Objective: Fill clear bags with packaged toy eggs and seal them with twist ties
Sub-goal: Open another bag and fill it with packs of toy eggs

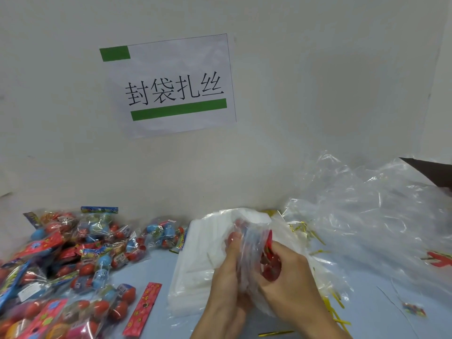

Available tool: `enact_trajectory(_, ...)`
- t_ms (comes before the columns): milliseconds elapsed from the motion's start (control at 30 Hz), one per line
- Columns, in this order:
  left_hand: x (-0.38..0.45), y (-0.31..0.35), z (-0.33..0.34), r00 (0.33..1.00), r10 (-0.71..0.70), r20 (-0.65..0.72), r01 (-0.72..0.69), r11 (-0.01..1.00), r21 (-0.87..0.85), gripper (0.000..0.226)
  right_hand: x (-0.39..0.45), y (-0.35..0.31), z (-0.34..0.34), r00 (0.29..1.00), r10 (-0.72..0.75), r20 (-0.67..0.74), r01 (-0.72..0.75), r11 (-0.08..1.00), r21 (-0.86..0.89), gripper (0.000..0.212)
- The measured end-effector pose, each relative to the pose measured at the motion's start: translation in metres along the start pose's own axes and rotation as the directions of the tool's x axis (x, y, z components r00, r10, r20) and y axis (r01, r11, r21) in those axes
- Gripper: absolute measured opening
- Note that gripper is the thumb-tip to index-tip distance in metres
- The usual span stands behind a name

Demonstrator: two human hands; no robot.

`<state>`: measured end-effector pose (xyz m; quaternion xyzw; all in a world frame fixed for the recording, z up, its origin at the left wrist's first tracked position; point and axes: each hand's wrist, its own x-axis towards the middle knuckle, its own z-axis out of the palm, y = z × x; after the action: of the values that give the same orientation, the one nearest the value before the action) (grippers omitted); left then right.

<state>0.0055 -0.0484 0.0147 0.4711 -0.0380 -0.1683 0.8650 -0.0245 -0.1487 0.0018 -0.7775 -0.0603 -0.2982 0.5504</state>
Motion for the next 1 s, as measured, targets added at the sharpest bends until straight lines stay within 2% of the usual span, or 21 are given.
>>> enact_trajectory(67,-0.002,-0.001,0.004,1.000,-0.024,-0.012,0.025,0.998,0.059,0.042,0.000,-0.001,-0.003,0.997,-0.022,-0.068,0.017,0.998,-0.068,0.008)
enact_trajectory(200,-0.006,-0.005,0.011,0.998,-0.060,0.027,0.056,0.993,0.107,0.038,-0.003,0.010,-0.007,0.978,0.010,-0.207,-0.053,0.977,-0.205,0.018)
enact_trajectory(300,-0.008,-0.005,0.013,0.996,-0.072,0.049,0.066,0.991,0.121,0.046,-0.003,0.013,-0.007,0.965,0.047,-0.258,-0.110,0.965,-0.238,0.026)
enact_trajectory(367,-0.008,-0.004,0.015,0.996,-0.061,0.061,0.055,0.994,0.097,0.048,-0.002,0.012,-0.007,0.970,0.044,-0.241,-0.101,0.968,-0.228,0.024)
enact_trajectory(500,-0.004,-0.001,0.014,0.997,-0.031,0.072,0.037,0.996,-0.082,0.042,0.000,0.008,-0.004,0.988,-0.047,-0.147,0.016,0.979,-0.202,0.008)
enact_trajectory(633,-0.002,-0.001,0.005,1.000,-0.025,0.006,0.025,0.997,-0.070,0.046,-0.001,0.008,0.000,0.997,-0.067,-0.040,0.055,0.970,-0.236,0.027)
enact_trajectory(767,0.002,-0.005,-0.008,0.998,0.065,0.010,-0.065,0.998,-0.004,0.020,-0.001,-0.001,-0.001,0.995,-0.073,0.070,0.084,0.981,-0.175,0.026)
enact_trajectory(833,0.002,-0.004,-0.018,0.999,0.024,-0.045,-0.025,1.000,-0.012,0.037,-0.001,-0.004,0.000,0.987,-0.103,0.121,0.123,0.978,-0.167,0.042)
enact_trajectory(867,-0.002,-0.001,-0.034,1.000,0.012,-0.025,-0.013,0.998,-0.053,0.046,-0.001,-0.005,0.000,0.984,-0.126,0.125,0.148,0.971,-0.186,0.052)
enact_trajectory(900,-0.005,-0.004,-0.030,0.998,0.025,-0.054,-0.021,0.997,0.069,0.050,-0.002,-0.004,-0.001,0.982,-0.151,0.114,0.171,0.964,-0.201,0.057)
enact_trajectory(933,-0.008,-0.004,-0.024,0.996,0.052,-0.072,-0.049,0.998,0.042,0.051,-0.003,-0.004,-0.001,0.981,-0.166,0.102,0.185,0.958,-0.220,0.058)
enact_trajectory(967,-0.014,-0.005,-0.015,0.983,0.149,-0.107,-0.145,0.989,0.041,0.051,-0.002,-0.002,-0.001,0.980,-0.180,0.089,0.196,0.951,-0.239,0.055)
enact_trajectory(1000,-0.011,-0.011,-0.011,0.974,0.223,-0.050,-0.222,0.975,0.012,0.043,-0.002,0.001,0.000,0.979,-0.190,0.068,0.201,0.941,-0.271,0.047)
